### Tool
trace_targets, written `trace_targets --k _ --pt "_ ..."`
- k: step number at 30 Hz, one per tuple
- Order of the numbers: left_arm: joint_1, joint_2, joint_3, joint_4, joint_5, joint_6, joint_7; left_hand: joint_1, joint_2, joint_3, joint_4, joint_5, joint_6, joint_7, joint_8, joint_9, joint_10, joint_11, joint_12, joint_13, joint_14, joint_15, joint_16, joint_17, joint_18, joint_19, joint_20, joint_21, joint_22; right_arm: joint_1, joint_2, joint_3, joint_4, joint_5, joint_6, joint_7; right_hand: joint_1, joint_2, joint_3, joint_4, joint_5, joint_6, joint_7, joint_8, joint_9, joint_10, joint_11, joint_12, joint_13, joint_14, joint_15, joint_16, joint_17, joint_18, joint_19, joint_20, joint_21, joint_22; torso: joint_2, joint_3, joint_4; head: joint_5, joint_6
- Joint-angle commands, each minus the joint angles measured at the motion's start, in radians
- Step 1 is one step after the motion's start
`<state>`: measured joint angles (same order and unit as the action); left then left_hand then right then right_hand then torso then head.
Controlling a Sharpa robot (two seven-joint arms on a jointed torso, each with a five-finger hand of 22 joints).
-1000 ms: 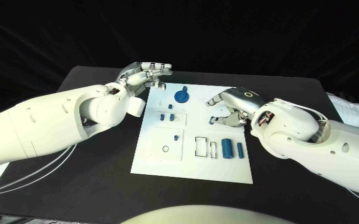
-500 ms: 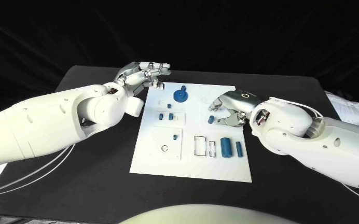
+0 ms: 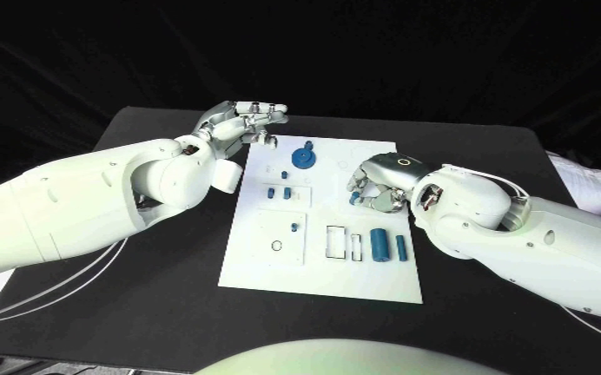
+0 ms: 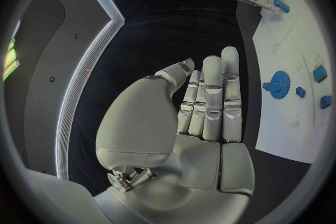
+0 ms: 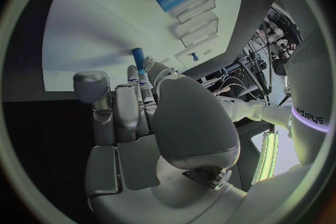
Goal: Assemble the parts on the task board
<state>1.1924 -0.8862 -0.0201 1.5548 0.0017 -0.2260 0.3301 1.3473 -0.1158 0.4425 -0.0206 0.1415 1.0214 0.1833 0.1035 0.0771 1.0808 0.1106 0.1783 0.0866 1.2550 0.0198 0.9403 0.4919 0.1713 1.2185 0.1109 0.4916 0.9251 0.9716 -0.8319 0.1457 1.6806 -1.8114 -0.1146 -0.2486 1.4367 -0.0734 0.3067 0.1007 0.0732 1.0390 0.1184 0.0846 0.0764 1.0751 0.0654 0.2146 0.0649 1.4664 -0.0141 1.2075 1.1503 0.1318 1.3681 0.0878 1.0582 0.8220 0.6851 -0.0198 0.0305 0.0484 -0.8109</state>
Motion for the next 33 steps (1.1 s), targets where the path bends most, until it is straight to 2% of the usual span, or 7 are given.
trace_targets --k 1,9,14,22,28,33 --pt "0.0 0.001 0.0 0.002 -0.001 0.021 0.003 0.006 0.002 -0.005 -0.002 0.005 -0.008 -0.002 0.0 -0.002 -0.007 0.001 0.005 -0.002 -0.006 -0.001 -0.002 -0.001 0.01 0.004 0.005 -0.007 -0.001 -0.003 0.006 0.0 -0.004 -0.012 0.015 0.012 0.001 0.006 0.01 0.0 -0.004 0.009 0.0 0.002 0.001 0.012 0.001 -0.009 -0.002 0.04 -0.003 0.005 0.0 0.002 0.005 -0.002 0.006 0.001 0.0 0.0006 0.0003 0.003 -0.002" --pt "0.0 0.001 0.0 0.002 0.001 0.021 0.001 0.006 0.002 -0.005 -0.002 0.005 -0.008 -0.002 0.0 -0.002 -0.007 0.001 0.005 -0.002 -0.006 -0.001 -0.002 -0.001 0.01 0.004 0.005 -0.007 -0.001 -0.006 0.014 -0.003 -0.013 -0.013 0.043 0.009 -0.001 0.0 0.029 -0.002 -0.006 0.025 0.0 0.002 0.001 0.031 -0.001 -0.02 -0.001 0.04 -0.006 0.009 0.002 0.002 0.006 -0.004 0.008 0.004 0.0 0.0006 -0.0013 0.003 -0.005" --pt "0.0 0.001 0.0 0.002 0.001 0.023 0.0 0.006 0.002 -0.005 -0.002 0.005 -0.008 -0.002 0.0 -0.002 -0.007 0.001 0.005 -0.002 -0.006 -0.001 -0.002 -0.001 0.01 0.004 0.005 -0.007 -0.001 -0.008 0.016 -0.004 -0.016 -0.026 0.024 0.003 0.014 0.014 0.063 -0.015 -0.019 0.055 -0.002 0.01 0.005 0.07 -0.006 -0.023 0.002 0.042 -0.01 0.018 0.008 0.0 0.011 -0.007 0.018 0.016 0.0 0.0009 -0.0008 0.008 -0.006" --pt "0.0 0.001 0.0 0.004 0.001 0.027 -0.004 0.005 0.004 -0.006 -0.001 0.005 -0.008 -0.001 0.001 -0.002 -0.008 0.002 0.007 -0.001 -0.007 0.0 -0.001 -0.002 0.01 0.004 0.005 -0.008 -0.002 -0.008 0.018 -0.004 -0.017 -0.044 0.012 -0.008 0.027 0.018 0.095 -0.035 -0.023 0.07 0.0 0.013 0.007 0.093 -0.008 -0.034 0.002 0.041 -0.01 0.02 0.008 -0.001 0.011 -0.009 0.021 0.02 -0.001 0.0004 -0.0004 0.011 -0.013" --pt "0.0 0.001 0.0 0.003 0.001 0.026 -0.003 0.005 0.004 -0.006 -0.001 0.005 -0.008 -0.001 0.001 -0.002 -0.008 0.002 0.007 -0.001 -0.007 0.0 -0.001 -0.002 0.01 0.004 0.005 -0.008 -0.002 -0.008 0.018 -0.004 -0.012 -0.043 -0.045 -0.009 0.026 0.018 0.112 -0.048 -0.022 0.089 -0.001 0.02 0.011 0.118 -0.011 -0.038 0.005 0.041 -0.012 0.025 0.011 -0.003 0.014 -0.011 0.031 0.032 -0.002 0.0003 -0.0021 0.008 -0.011" --pt "0.0 0.001 0.0 0.005 0.001 0.026 -0.004 0.005 0.004 -0.007 -0.001 0.005 -0.007 0.0 0.001 -0.002 -0.009 0.002 0.008 -0.001 -0.008 0.0 -0.002 -0.002 0.01 0.004 0.005 -0.009 -0.002 -0.008 0.002 0.0 0.02 0.05 -0.099 -0.025 0.02 0.018 0.119 -0.051 -0.021 0.097 0.0 0.022 0.013 0.129 -0.012 -0.042 0.006 0.041 -0.014 0.024 0.009 -0.004 0.017 -0.013 0.036 0.039 -0.002 0.0009 -0.0008 0.008 -0.01"
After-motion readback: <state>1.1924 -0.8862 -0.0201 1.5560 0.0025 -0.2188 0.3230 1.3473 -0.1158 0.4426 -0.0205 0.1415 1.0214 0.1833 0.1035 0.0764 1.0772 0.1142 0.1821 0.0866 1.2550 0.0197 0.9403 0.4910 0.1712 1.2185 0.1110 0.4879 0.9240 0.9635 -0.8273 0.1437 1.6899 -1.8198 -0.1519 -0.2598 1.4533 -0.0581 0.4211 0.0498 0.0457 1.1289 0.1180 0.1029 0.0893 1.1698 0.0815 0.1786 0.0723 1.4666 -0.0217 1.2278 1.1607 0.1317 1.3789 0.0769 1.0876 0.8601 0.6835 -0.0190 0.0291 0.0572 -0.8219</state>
